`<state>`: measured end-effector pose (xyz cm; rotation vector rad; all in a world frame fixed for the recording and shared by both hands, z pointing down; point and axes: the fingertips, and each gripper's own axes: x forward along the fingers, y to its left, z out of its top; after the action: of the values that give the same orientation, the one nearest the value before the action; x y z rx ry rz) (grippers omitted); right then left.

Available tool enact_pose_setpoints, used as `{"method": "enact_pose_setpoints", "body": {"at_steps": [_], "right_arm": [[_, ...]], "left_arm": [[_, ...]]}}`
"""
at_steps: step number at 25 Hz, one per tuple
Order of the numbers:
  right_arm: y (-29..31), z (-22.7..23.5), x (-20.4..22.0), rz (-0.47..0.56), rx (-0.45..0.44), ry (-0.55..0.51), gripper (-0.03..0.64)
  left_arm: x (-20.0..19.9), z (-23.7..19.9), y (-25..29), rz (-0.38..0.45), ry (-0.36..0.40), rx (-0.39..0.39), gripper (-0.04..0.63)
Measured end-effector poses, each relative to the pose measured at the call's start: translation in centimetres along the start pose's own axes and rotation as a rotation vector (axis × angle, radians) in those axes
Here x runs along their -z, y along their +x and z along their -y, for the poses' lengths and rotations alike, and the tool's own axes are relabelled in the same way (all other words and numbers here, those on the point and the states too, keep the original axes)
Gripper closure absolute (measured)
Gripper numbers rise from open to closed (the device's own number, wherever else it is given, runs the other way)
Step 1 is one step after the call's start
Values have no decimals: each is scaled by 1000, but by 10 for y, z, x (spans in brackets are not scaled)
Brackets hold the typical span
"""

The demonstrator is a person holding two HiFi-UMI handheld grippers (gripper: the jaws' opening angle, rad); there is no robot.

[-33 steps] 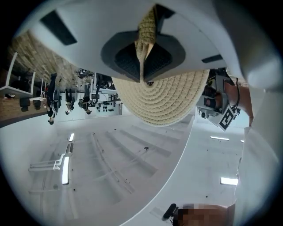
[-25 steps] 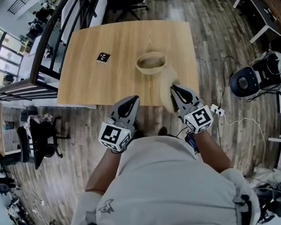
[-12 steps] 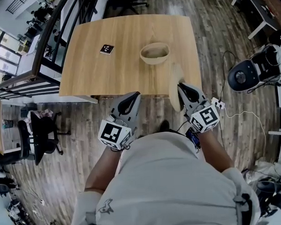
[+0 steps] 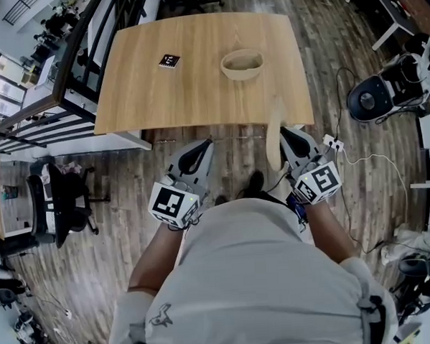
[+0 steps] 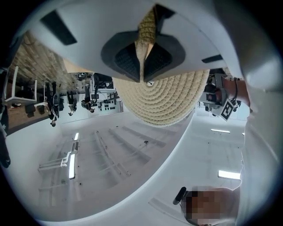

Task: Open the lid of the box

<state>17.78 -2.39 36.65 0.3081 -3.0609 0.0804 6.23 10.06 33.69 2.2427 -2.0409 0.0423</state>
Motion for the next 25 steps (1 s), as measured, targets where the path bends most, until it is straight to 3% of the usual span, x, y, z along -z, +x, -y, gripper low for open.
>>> {"method": "enact_pose_setpoints", "body": {"at_steps": [13,25], "right_arm": [[-33,-77,-2,43,51,13,583],[-24,-94,-11,57,66,2,583]], "left_arm": [[9,19,-49,41,4,90,589],[2,7,-60,69,19,114,589]]}}
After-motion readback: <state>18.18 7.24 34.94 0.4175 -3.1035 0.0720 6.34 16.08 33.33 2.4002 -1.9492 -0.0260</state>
